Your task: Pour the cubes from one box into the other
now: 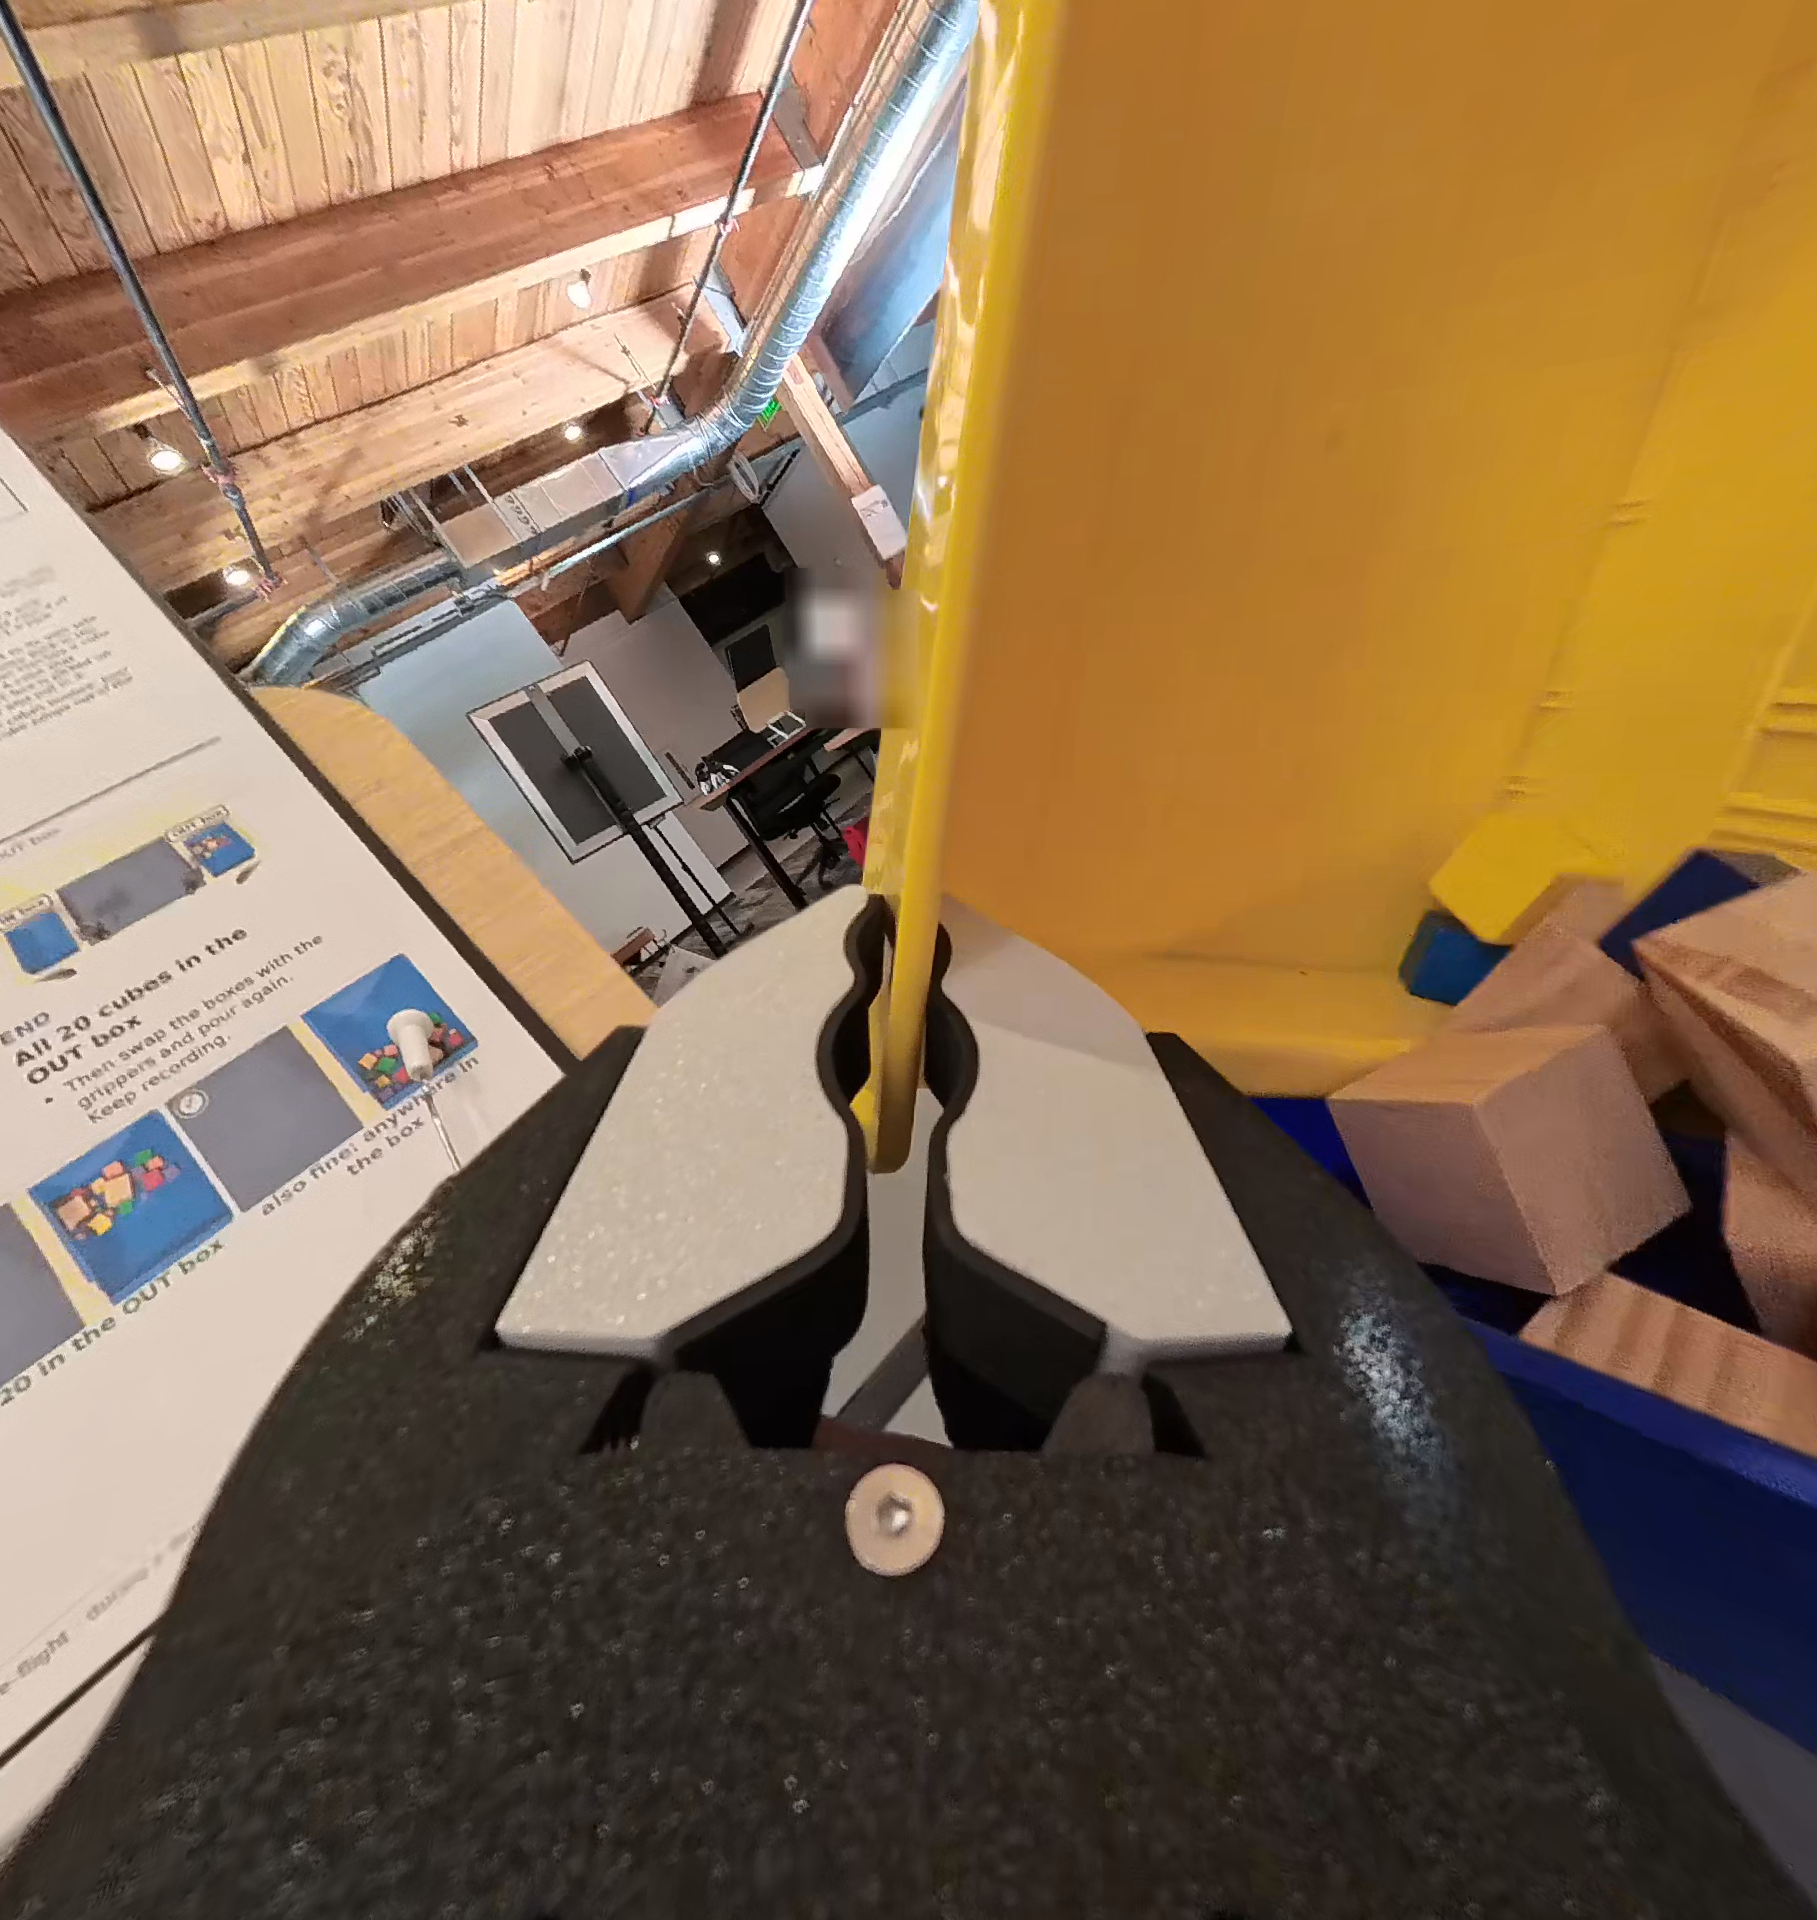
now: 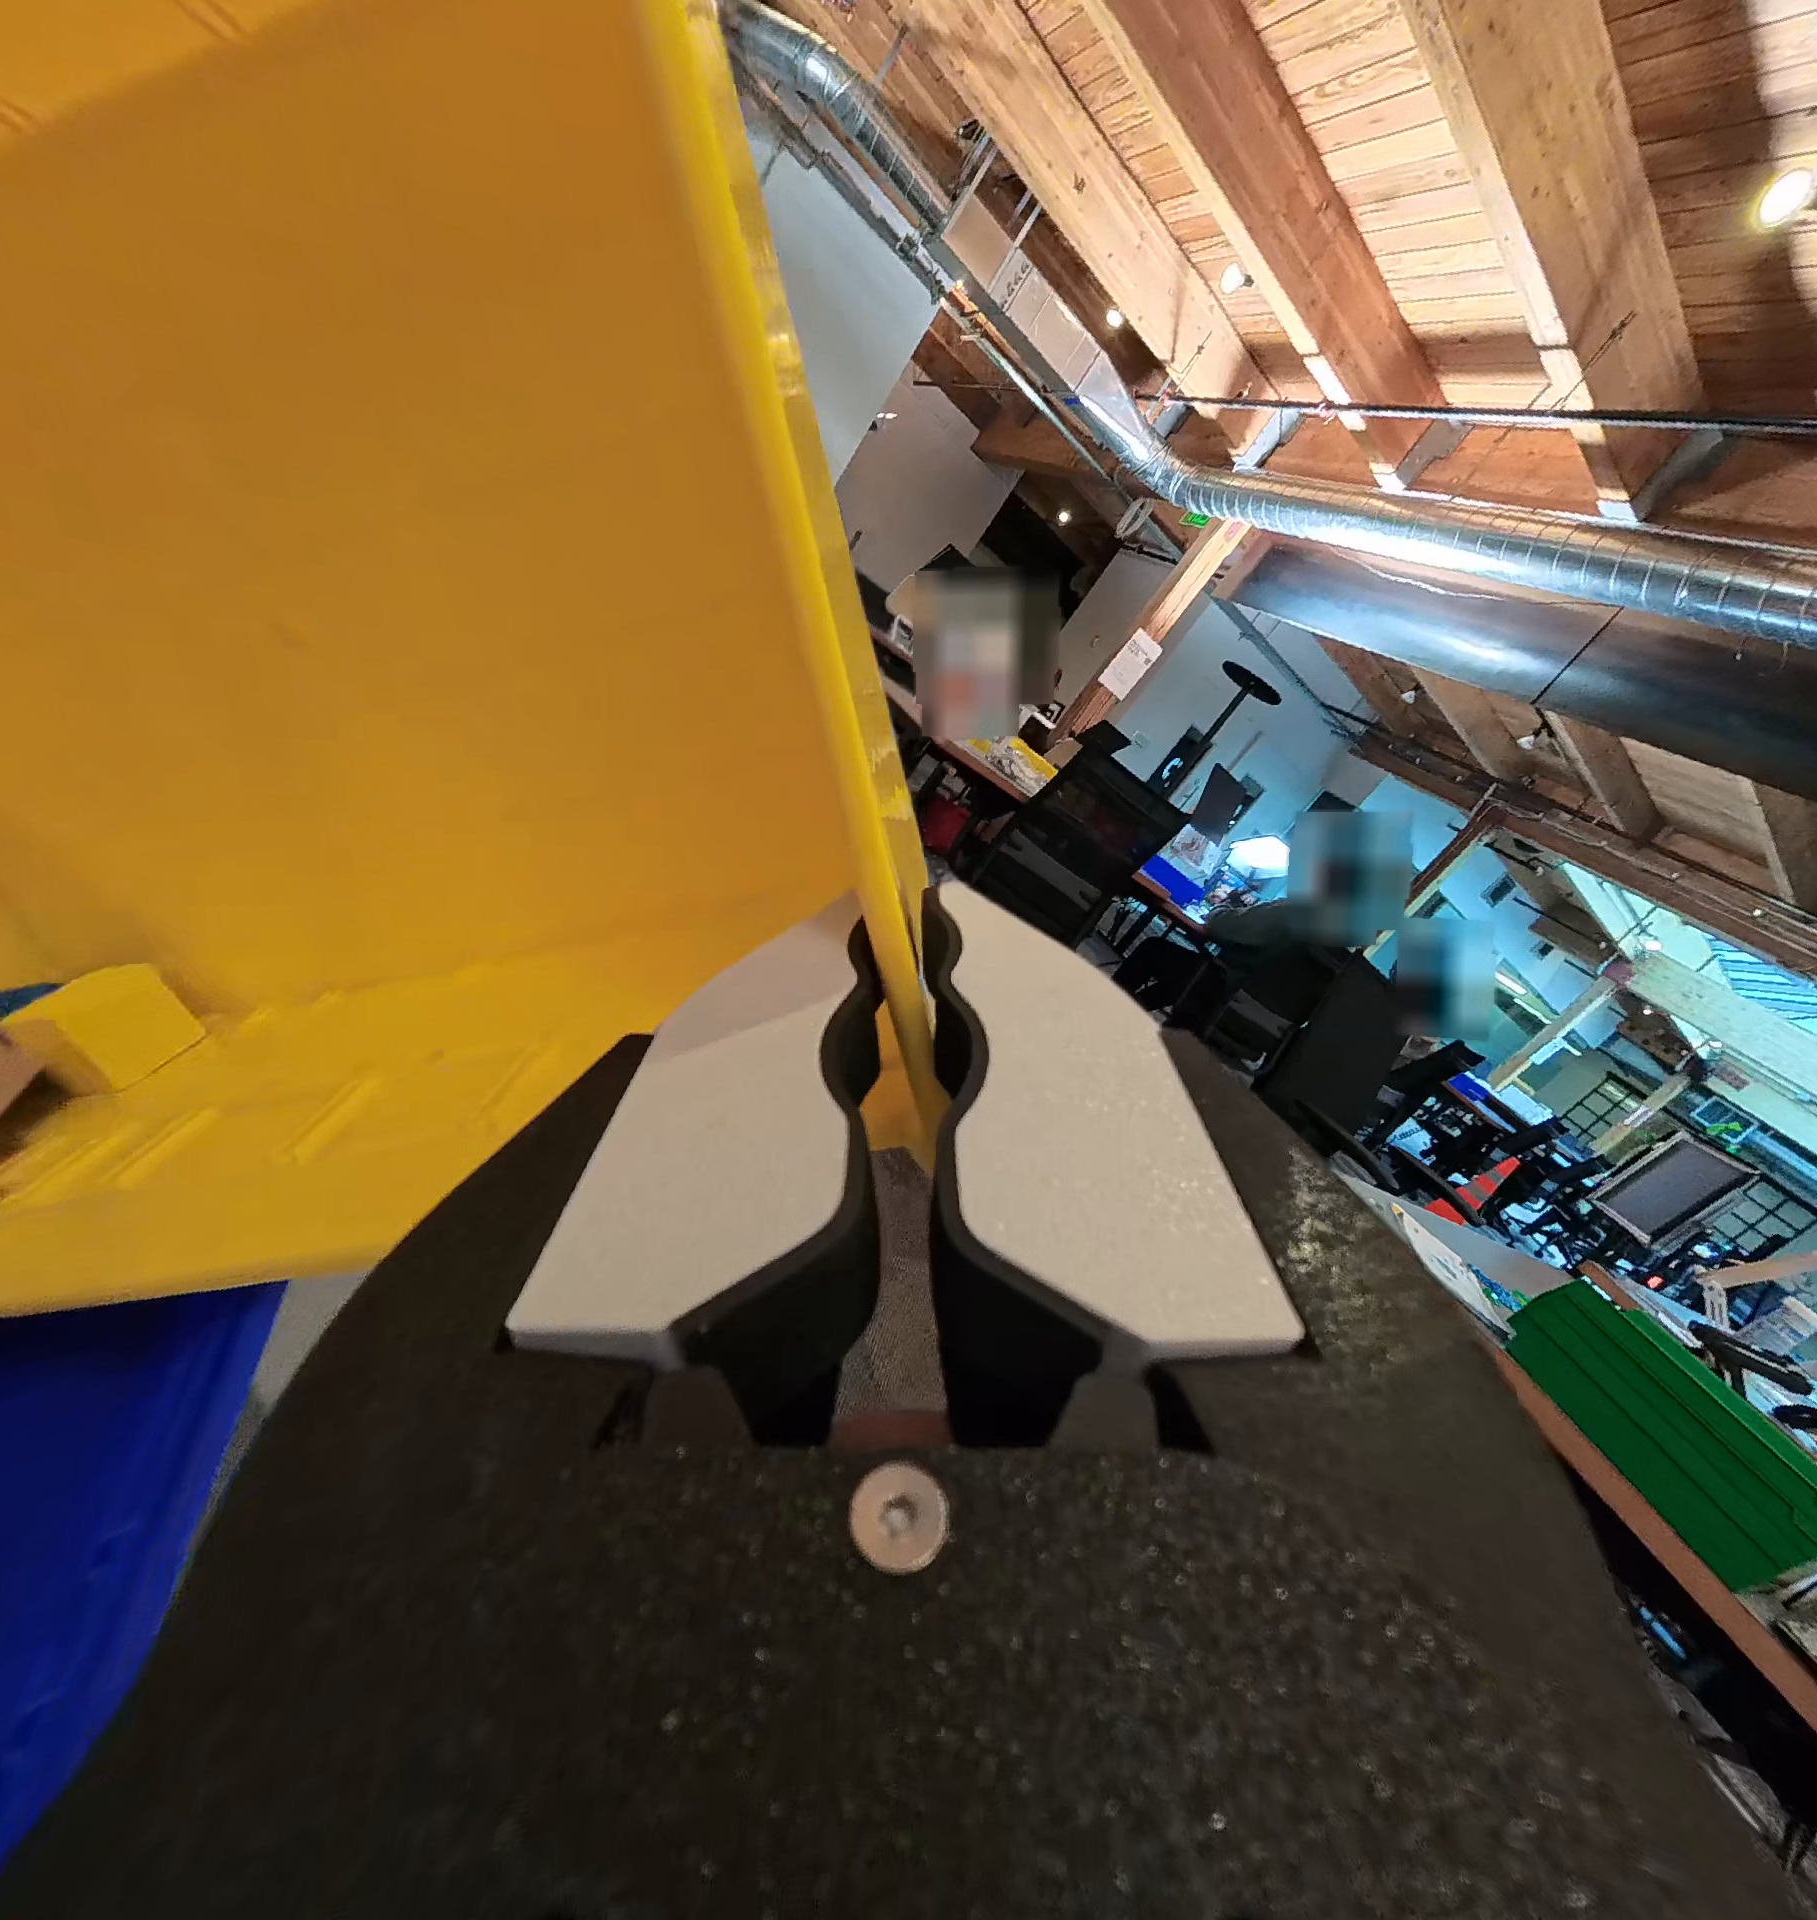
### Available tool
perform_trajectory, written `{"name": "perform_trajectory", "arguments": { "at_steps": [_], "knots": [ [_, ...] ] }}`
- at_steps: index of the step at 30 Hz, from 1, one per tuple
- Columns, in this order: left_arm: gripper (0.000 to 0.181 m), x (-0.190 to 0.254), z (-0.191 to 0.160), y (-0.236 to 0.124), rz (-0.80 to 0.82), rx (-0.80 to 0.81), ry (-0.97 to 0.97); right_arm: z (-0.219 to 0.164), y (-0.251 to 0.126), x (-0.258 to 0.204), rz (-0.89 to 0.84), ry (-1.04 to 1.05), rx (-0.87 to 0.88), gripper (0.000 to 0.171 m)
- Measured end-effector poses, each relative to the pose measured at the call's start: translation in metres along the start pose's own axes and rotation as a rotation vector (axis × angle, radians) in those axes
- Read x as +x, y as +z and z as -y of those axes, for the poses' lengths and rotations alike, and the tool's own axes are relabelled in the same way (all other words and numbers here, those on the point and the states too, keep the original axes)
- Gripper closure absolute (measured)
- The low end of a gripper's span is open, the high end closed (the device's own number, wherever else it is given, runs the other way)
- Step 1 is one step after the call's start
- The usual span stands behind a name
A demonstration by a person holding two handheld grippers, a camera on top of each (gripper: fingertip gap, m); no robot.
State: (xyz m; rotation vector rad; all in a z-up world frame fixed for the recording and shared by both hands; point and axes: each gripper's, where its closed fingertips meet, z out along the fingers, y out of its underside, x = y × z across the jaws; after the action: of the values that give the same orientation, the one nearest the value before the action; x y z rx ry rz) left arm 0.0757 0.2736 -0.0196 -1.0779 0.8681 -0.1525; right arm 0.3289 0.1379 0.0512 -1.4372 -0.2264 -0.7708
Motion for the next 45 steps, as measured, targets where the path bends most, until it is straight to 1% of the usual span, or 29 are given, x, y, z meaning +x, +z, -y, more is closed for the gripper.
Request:
{"name": "perform_trajectory", "arguments": {
  "at_steps": [4,7,11,15,20,23,26,28,30,33,36,39,42,45],
  "knots": [
    [0.176,-0.003,0.01,0.009,0.027,0.027,-0.01,0.005,0.005,0.011,-0.034,-0.015,0.022,0.166],
    [0.177,-0.004,0.023,0.02,0.051,0.057,-0.002,0.015,0.012,0.029,-0.063,-0.041,0.044,0.165],
    [0.177,-0.009,0.048,0.035,0.084,0.098,0.005,0.037,0.017,0.057,-0.1,-0.061,0.091,0.164],
    [0.176,-0.023,0.071,0.04,0.126,0.131,-0.036,0.063,0.019,0.074,-0.117,-0.078,0.135,0.165],
    [0.176,-0.038,0.088,0.026,0.144,0.128,-0.05,0.086,0.015,0.079,-0.086,-0.082,0.158,0.165],
    [0.176,-0.055,0.104,0.0,0.154,0.102,-0.051,0.117,0.01,0.079,0.006,-0.063,0.154,0.165],
    [0.177,-0.083,0.12,-0.041,0.175,0.037,-0.06,0.162,0.004,0.067,0.147,-0.06,0.119,0.166],
    [0.177,-0.105,0.125,-0.076,0.183,-0.02,-0.083,0.194,0.0,0.048,0.252,-0.073,0.077,0.167],
    [0.177,-0.129,0.122,-0.117,0.195,-0.079,-0.125,0.224,-0.004,0.02,0.352,-0.101,0.02,0.167],
    [0.177,-0.162,0.104,-0.188,0.239,-0.207,-0.132,0.268,-0.011,-0.043,0.519,-0.143,-0.031,0.167],
    [0.178,-0.192,0.072,-0.269,0.306,-0.38,-0.197,0.307,-0.019,-0.131,0.698,-0.215,-0.086,0.167],
    [0.178,-0.217,0.032,-0.354,0.377,-0.532,-0.285,0.337,-0.031,-0.234,0.906,-0.308,-0.138,0.167],
    [0.179,-0.23,-0.013,-0.433,0.402,-0.709,-0.365,0.355,-0.048,-0.341,1.09,-0.446,-0.177,0.168],
    [0.179,-0.24,-0.051,-0.5,0.438,-0.862,-0.478,0.358,-0.067,-0.441,1.263,-0.551,-0.252,0.168]
  ]
}}
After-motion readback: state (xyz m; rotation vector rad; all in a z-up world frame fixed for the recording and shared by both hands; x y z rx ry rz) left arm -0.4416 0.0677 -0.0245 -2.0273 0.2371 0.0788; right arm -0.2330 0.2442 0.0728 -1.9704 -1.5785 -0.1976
